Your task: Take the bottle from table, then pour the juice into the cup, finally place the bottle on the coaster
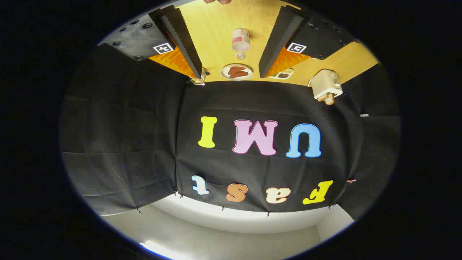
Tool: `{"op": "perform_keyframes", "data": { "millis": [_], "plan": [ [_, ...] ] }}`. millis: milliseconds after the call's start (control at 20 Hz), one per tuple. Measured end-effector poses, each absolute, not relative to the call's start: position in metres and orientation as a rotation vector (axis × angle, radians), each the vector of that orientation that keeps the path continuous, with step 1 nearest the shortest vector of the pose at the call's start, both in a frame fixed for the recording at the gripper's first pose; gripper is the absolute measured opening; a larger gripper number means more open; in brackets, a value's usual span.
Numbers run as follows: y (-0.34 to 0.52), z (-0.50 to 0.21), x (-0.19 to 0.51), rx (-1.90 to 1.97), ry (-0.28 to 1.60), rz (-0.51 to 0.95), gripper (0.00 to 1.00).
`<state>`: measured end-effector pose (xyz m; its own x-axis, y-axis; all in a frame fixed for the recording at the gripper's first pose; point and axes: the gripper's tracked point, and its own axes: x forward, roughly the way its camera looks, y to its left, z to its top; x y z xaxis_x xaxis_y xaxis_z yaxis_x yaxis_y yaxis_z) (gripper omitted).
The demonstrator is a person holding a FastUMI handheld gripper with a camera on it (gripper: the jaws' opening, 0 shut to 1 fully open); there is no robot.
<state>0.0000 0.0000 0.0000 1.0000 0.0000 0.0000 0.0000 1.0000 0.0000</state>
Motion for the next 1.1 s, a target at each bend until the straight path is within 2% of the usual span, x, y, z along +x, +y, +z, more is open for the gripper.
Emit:
{"op": "perform_keyframes", "data": {
  "millis": [600,1100],
  "plan": [
    [0.029,0.014,0.017,-0.027,-0.025,0.036,0.97],
    [0.026,0.0,0.053,-0.05,-0.032,0.142,0.97]
  ]
}}
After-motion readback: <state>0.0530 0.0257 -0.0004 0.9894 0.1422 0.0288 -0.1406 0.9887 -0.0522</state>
